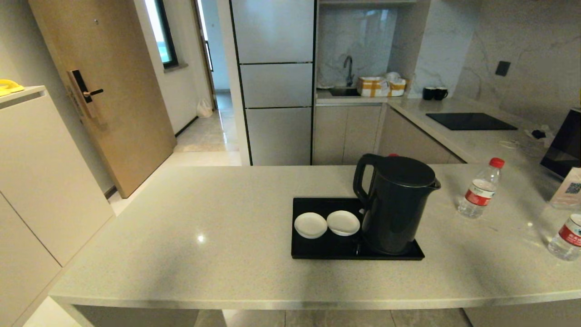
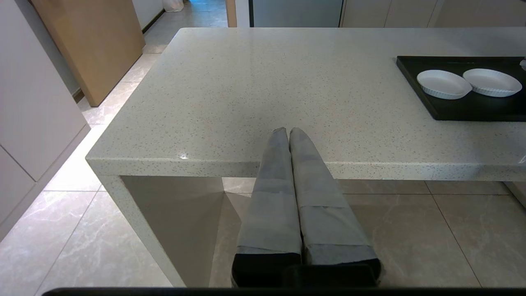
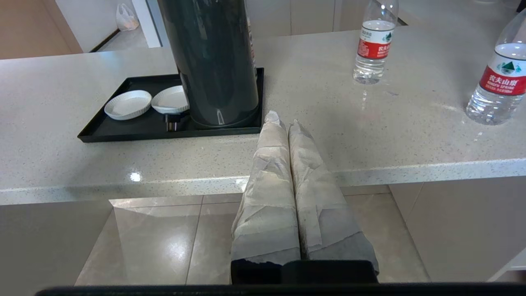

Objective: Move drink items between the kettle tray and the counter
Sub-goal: Return the bottled water to its original position

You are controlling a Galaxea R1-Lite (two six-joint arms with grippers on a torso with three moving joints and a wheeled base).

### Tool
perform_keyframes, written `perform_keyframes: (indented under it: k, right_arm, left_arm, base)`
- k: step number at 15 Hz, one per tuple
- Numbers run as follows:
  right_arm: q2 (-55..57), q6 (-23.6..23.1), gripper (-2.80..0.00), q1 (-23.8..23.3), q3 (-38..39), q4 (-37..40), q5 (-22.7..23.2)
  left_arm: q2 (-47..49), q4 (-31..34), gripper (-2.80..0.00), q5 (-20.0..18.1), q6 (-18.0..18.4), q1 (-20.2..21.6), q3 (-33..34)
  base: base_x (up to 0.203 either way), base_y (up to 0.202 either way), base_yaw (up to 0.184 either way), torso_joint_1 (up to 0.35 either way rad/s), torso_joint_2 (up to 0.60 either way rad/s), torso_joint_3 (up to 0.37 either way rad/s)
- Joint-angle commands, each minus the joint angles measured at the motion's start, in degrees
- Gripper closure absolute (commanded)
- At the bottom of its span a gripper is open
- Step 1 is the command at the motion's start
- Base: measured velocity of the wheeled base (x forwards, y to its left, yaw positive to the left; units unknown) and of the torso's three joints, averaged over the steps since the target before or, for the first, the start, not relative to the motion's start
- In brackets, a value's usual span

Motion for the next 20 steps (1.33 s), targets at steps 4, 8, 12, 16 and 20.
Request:
perform_keyframes:
  k: [4,8,12,16,20]
  right_arm:
    - [0.18,0.10,0.00,0.09,-0.10,0.18,0.02]
    - [0.18,0.10,0.00,0.00,-0.10,0.18,-0.01]
    - [0.18,0.10,0.00,0.00,-0.10,0.18,0.02]
    - [0.18,0.10,0.00,0.00,-0.10,0.18,-0.04]
    - [0.18,0.01,0.00,0.09,-0.16,0.42,0.02]
  left_arm:
    - [0.00,0.02,0.00,0.02,0.02,0.00,0.01]
    - [0.00,0.00,0.00,0.02,0.02,0.09,0.01]
    - [0.00,-0.03,0.00,0.02,0.02,0.07,0.01]
    - [0.00,0.02,0.00,0.02,0.02,0.02,0.01]
    - [0.00,0.02,0.00,0.02,0.02,0.01,0.01]
  base:
    - [0.000,0.000,0.000,0.000,0.00,0.000]
    - [0.000,0.000,0.000,0.000,0.00,0.000]
    - [0.000,0.000,0.000,0.000,0.00,0.000]
    - [0.000,0.000,0.000,0.000,0.00,0.000]
    - [0.000,0.000,0.000,0.000,0.00,0.000]
